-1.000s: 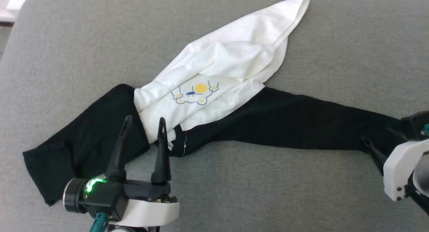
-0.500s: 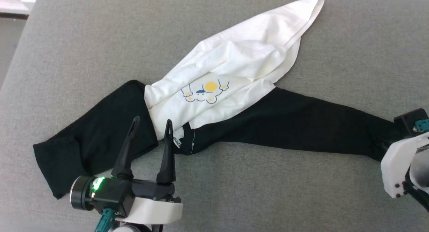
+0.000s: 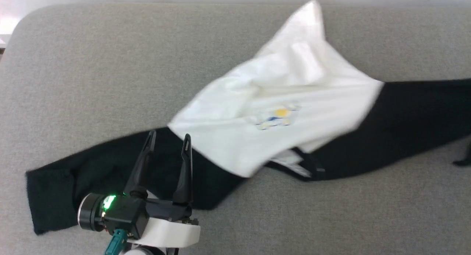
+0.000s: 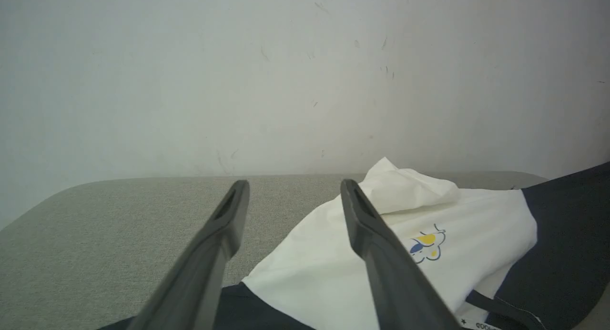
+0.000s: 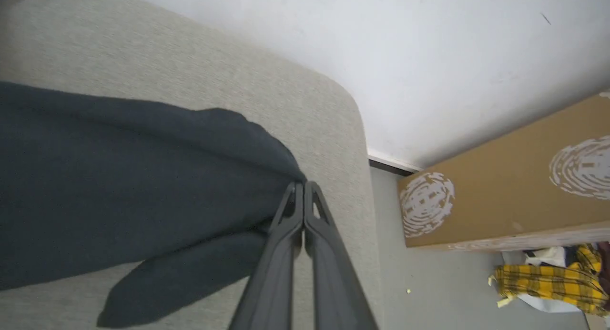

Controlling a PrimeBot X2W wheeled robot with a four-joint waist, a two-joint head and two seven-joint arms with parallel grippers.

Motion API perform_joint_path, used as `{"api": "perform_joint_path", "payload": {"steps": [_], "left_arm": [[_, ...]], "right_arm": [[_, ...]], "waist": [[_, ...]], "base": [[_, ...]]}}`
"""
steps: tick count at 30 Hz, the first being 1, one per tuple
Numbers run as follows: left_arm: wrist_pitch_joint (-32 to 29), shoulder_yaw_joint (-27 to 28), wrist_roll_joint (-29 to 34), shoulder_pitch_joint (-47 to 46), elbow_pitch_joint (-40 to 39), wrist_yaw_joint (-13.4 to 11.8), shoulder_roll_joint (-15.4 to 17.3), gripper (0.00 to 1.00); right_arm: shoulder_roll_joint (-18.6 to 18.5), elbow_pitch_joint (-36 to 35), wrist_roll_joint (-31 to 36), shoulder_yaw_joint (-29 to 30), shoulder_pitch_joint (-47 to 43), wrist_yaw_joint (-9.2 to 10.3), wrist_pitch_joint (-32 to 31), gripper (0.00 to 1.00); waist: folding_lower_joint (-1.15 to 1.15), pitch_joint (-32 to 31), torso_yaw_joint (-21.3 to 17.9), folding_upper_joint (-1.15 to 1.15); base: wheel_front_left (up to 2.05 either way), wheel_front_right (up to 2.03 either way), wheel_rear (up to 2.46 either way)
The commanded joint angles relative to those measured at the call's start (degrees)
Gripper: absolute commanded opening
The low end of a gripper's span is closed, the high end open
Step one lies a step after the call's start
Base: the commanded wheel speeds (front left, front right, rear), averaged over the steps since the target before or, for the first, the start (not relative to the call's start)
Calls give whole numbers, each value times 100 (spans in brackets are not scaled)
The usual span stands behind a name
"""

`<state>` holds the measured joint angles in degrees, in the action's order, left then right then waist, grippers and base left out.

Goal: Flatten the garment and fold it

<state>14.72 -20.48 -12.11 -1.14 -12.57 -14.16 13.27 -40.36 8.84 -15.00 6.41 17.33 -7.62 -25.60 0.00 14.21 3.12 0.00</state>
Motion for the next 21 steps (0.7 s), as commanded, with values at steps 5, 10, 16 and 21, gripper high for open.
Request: {"api": "perform_joint_path", "payload": {"steps": [5,10,16,21], "left_arm": [[-1,11,-50,52,-29,23,43,100],[-57,39,-74,43,-63,9,88,100],[-167,19,-72,-46,-99,18,127,100],[-186,-11,-14,-77,-159,5,170,100]], "right_arm": [[-633,806,423,984,-766,13,162,0],[-455,1411,576,1389,-1003,13,655,15],[307,1433,405,1170,-478,13,1556,100],[1098,598,113,1178,-219,13,2374,100]], "waist": [[0,163,24,0],[0,253,17,0],[0,236,-120,0],[0,200,-236,0]], "base": [[0,0,0],[0,0,0],[0,0,0],[0,0,0]]}}
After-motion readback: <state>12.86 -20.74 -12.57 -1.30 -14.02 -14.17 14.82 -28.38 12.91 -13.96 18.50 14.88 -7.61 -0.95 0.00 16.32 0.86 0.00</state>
